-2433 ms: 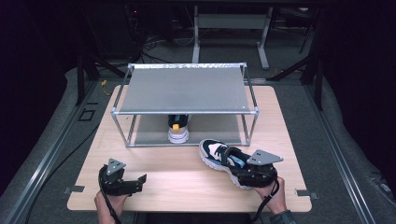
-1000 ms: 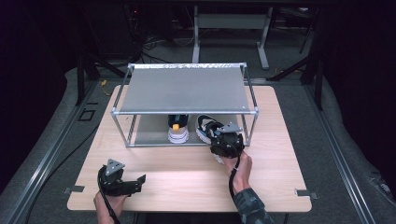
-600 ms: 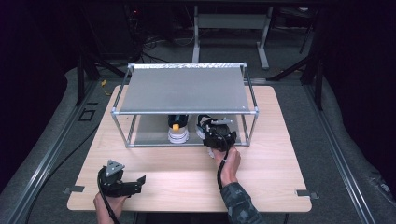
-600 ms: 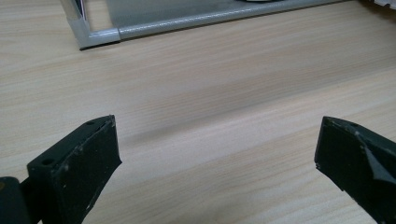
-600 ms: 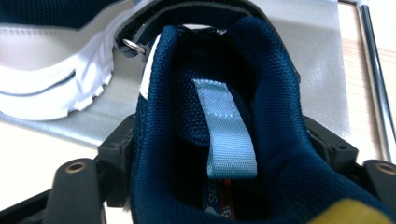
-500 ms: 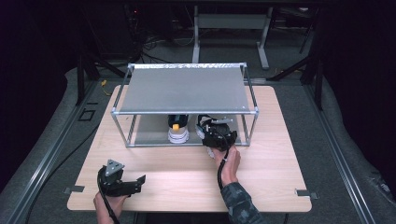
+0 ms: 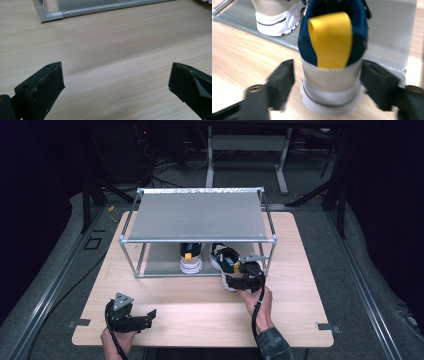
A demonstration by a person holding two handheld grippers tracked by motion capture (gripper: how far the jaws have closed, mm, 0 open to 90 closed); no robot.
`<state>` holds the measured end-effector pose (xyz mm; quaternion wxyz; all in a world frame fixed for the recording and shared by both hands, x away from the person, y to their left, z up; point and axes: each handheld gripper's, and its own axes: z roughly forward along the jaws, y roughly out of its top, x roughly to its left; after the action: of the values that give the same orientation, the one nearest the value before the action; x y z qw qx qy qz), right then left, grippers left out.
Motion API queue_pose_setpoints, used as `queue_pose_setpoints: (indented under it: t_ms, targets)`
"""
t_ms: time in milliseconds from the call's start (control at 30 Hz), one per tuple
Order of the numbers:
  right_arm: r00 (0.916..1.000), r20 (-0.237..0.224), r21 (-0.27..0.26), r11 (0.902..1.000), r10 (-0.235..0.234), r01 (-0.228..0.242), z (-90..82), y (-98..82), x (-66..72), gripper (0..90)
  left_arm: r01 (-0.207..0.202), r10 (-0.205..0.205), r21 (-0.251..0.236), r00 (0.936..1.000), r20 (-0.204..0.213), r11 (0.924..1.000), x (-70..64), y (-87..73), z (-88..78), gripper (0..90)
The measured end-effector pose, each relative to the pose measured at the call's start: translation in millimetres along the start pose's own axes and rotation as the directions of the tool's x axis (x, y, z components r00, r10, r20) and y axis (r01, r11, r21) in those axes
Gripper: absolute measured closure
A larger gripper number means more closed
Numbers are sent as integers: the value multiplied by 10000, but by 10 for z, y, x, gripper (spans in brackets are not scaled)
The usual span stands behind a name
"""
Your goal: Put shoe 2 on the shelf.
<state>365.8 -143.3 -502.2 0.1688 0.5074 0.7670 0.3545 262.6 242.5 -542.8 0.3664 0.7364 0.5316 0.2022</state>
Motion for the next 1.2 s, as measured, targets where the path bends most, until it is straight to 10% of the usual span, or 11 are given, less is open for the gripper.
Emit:
queue_pose_setpoints:
  t_ms: [267, 600, 633, 667, 733, 800, 833, 867, 1200]
  targets:
    - [9989, -434, -516, 9985, 170, -192, 46, 8, 124, 441, -88, 87, 12, 10000, 7, 10000, -21, 14, 1, 0]
    - [9994, 314, -708, 9974, 142, -119, 290, 158, 293, 526, -39, 39, 17, 10000, -33, 10000, 14, 11, -11, 0]
    - [9989, -450, -796, 9967, 98, -133, 318, 171, 273, 526, -38, 38, 13, 10000, -41, 10000, 14, 11, -11, 0]
    - [9991, 419, -681, 9976, 119, -91, 331, 190, 302, 528, -42, 42, 26, 10000, -29, 10000, 14, 11, -11, 0]
    - [9995, -318, -792, 9969, -18, -7, 381, 216, 278, 538, -54, 54, 6, 10000, -38, 10000, 9, 10, -5, 0]
    - [9982, 594, -674, 9977, -5, 45, 411, 248, 309, 541, -76, 76, 47, 10000, -21, 10000, 5, 11, 0, 0]
    - [9998, -173, -766, 9971, -48, 35, 435, 260, 288, 542, -86, 86, 47, 10000, -13, 10000, 0, 12, 2, 0]
    - [9990, 445, -688, 9976, -79, 109, 449, 275, 308, 544, -74, 74, 34, 10000, 5, 10000, -5, 13, 5, 0]
    - [9984, 543, -595, 9981, -126, 158, 540, 333, 323, 568, -122, 122, 30, 9999, 29, 9999, -26, 25, 16, 0]
